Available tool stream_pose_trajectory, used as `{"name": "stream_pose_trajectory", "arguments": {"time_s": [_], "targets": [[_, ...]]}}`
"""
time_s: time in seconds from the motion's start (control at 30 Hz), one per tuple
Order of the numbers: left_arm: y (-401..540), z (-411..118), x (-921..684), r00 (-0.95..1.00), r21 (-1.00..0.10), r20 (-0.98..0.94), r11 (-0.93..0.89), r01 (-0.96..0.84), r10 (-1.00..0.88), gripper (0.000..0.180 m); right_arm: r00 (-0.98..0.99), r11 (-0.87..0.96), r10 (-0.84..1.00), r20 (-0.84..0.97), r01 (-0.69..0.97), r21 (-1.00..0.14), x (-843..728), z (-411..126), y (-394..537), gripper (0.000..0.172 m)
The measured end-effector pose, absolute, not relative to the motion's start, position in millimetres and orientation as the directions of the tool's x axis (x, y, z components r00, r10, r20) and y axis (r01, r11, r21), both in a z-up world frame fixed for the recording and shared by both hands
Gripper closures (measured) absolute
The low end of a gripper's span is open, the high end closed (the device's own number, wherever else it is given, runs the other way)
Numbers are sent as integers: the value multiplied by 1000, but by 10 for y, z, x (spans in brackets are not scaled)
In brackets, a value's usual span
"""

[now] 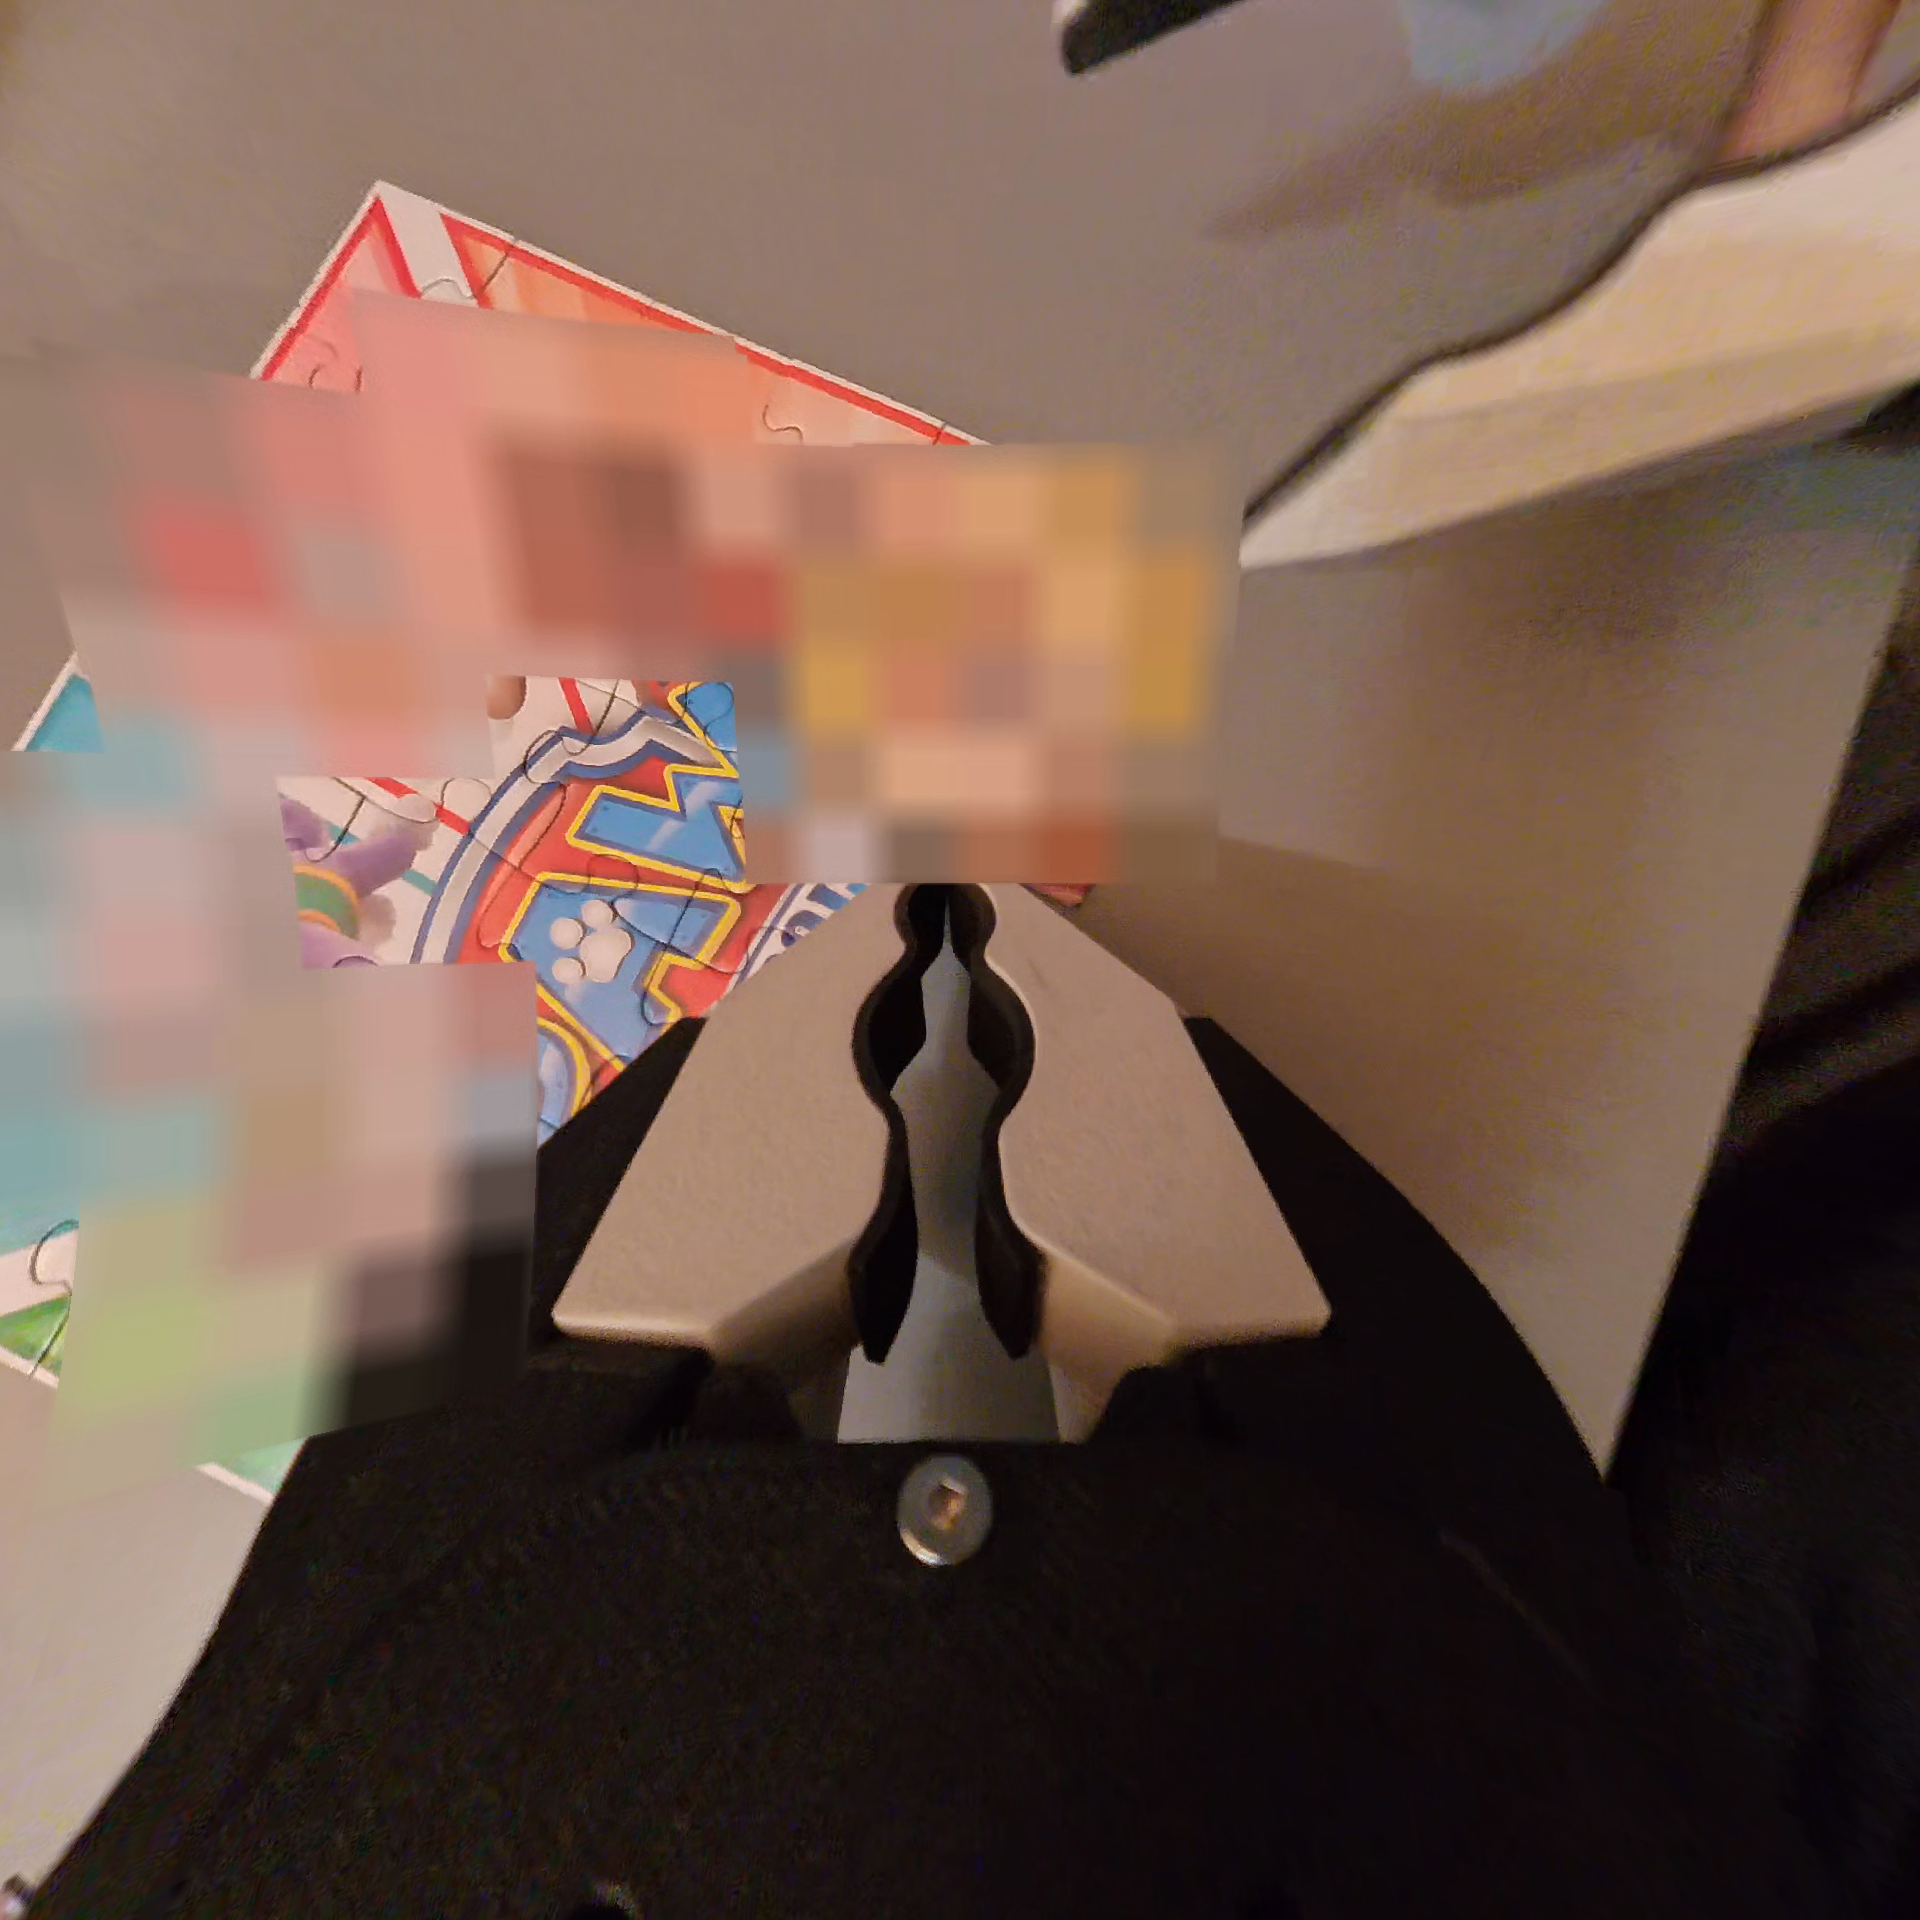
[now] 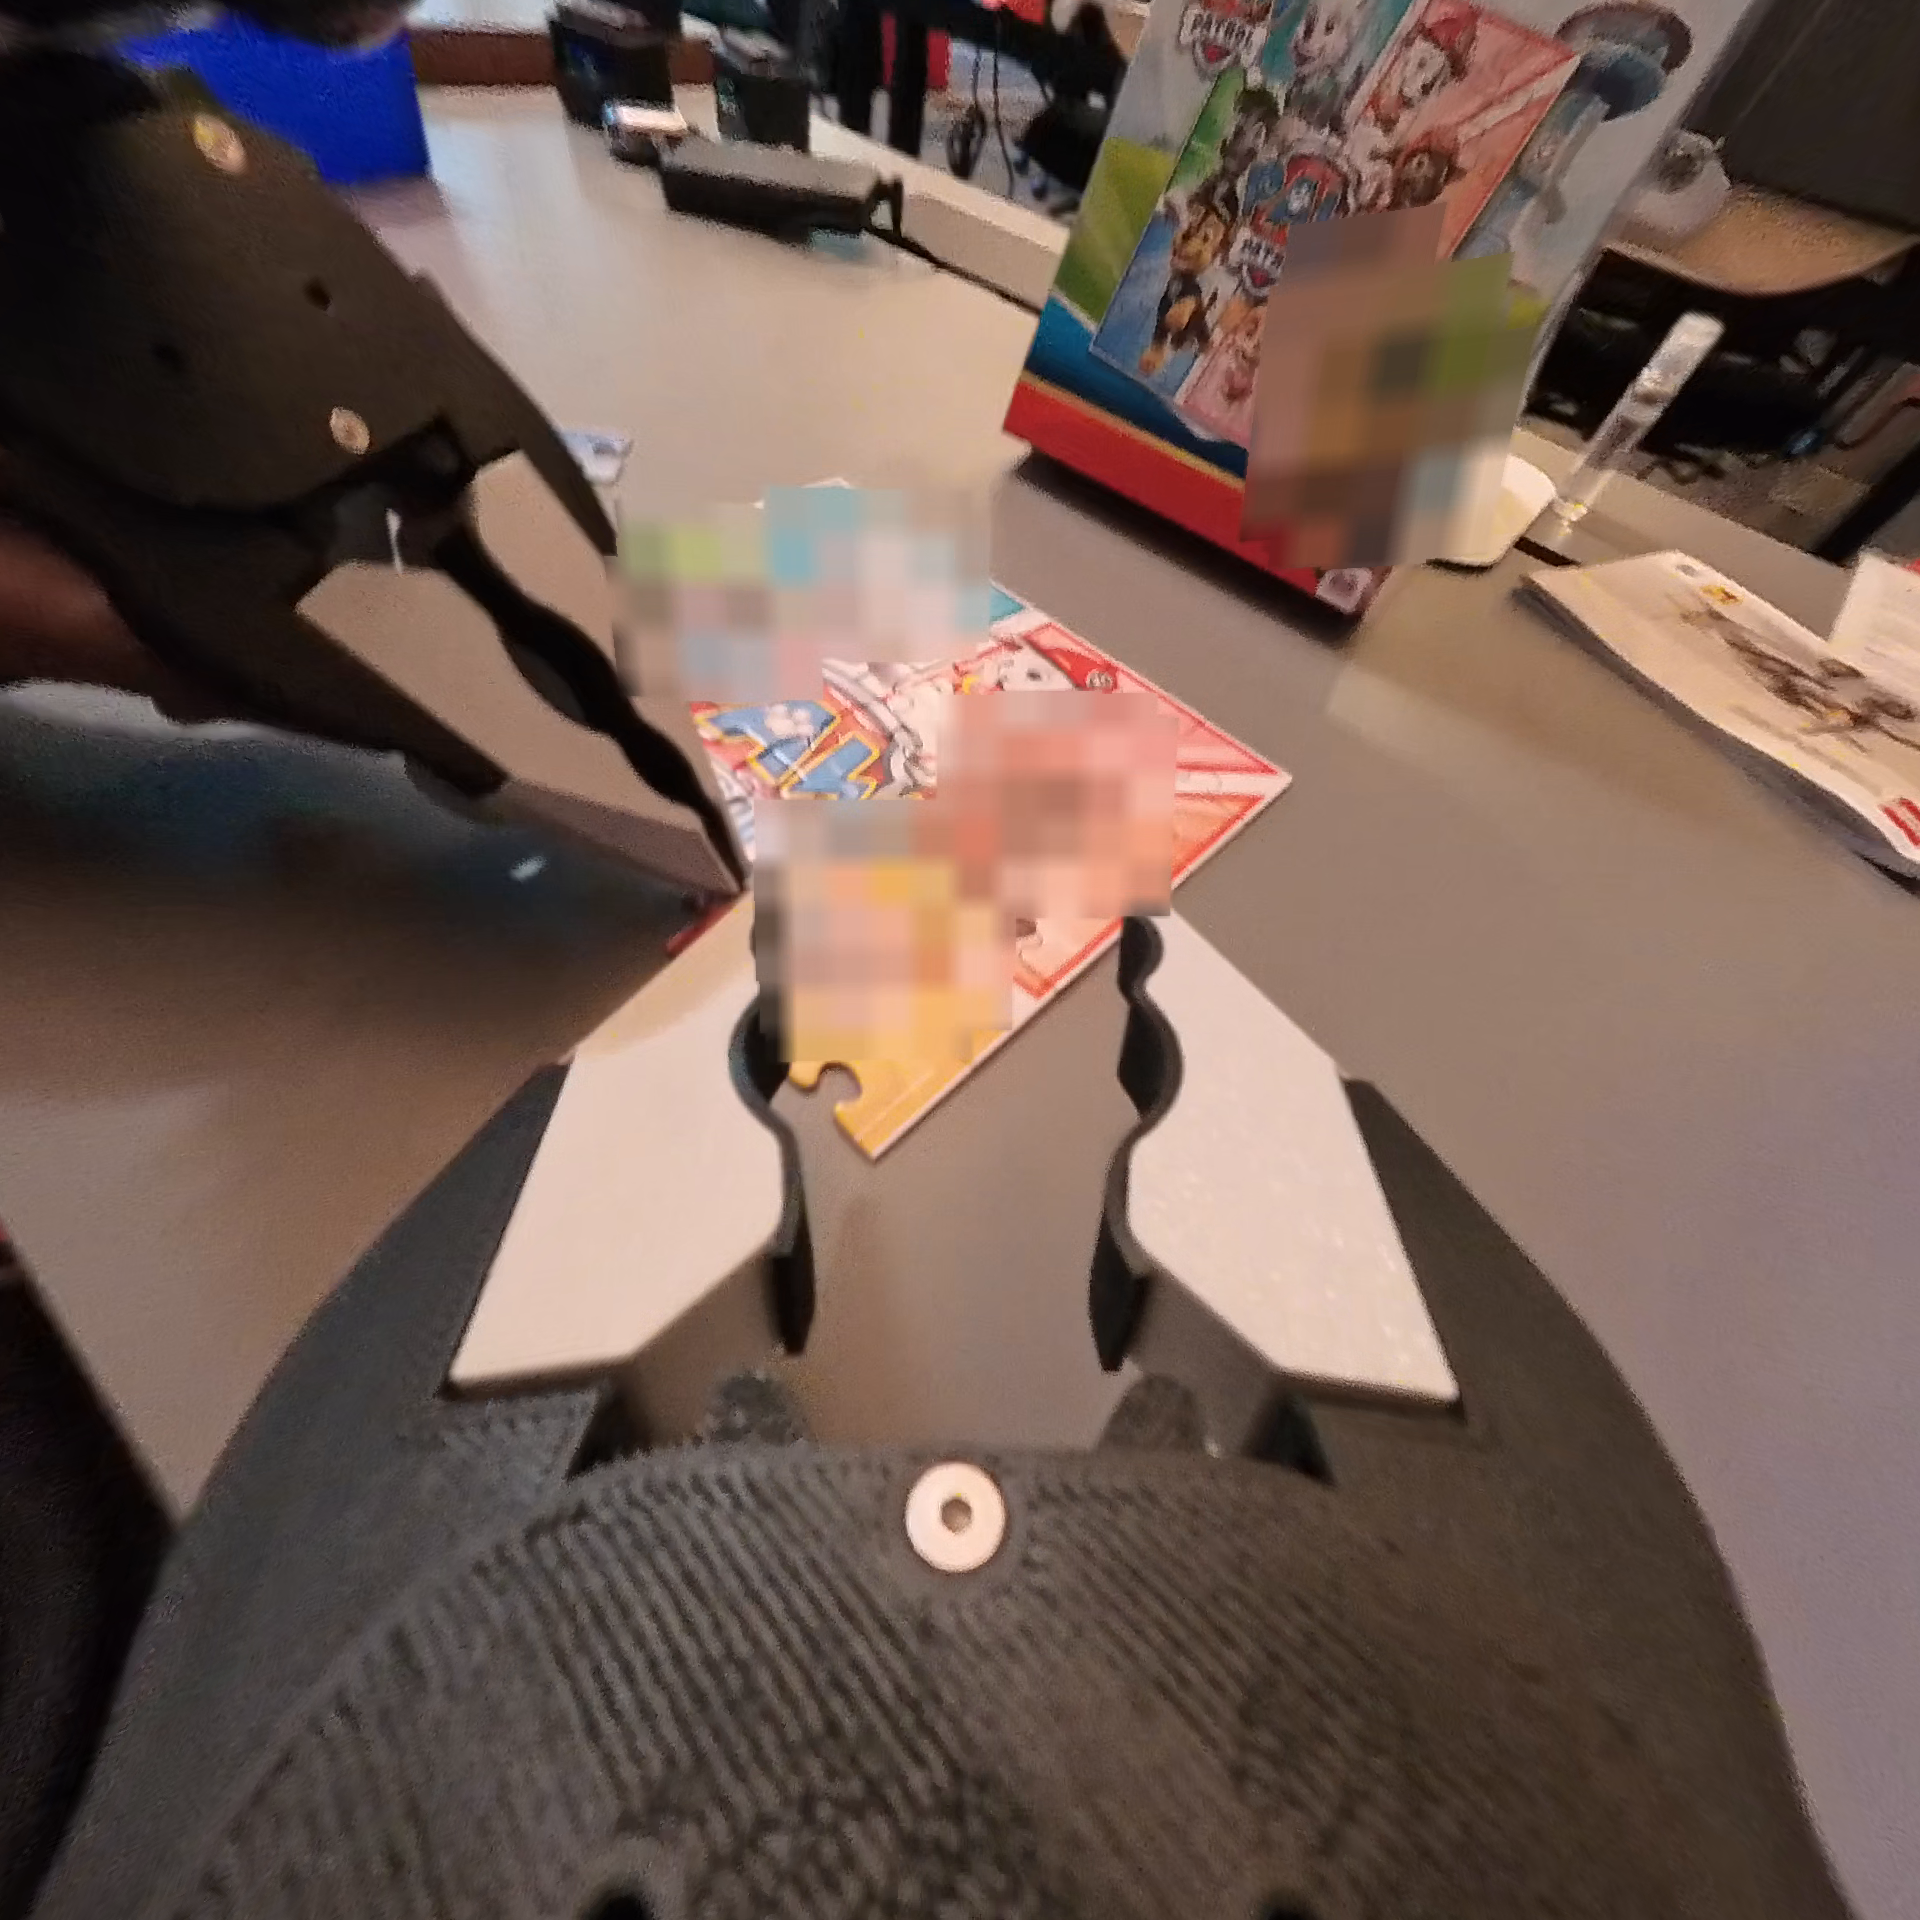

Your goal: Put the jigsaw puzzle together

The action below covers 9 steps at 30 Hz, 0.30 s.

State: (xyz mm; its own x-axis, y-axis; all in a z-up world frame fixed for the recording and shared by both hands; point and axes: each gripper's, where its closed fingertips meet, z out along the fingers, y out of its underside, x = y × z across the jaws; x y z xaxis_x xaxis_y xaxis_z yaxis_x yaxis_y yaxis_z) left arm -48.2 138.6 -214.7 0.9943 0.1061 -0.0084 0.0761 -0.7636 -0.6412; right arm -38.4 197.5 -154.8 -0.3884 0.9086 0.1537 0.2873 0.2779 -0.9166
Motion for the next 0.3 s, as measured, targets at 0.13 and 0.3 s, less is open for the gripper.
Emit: {"name": "stream_pose_trajectory", "arguments": {"time_s": [0.13, 0.3], "targets": [[1407, -2139, -178, 992, -614, 112, -781, 116, 59, 179, -323, 289, 927, 192, 288, -913, -4, -1535, 1985, 106], [1425, -2129, 415, 980, -606, 196, -791, 86, -44, 179, -312, 266, 933, 179, 263, -927, 347, -1445, 1898, 106]]}}
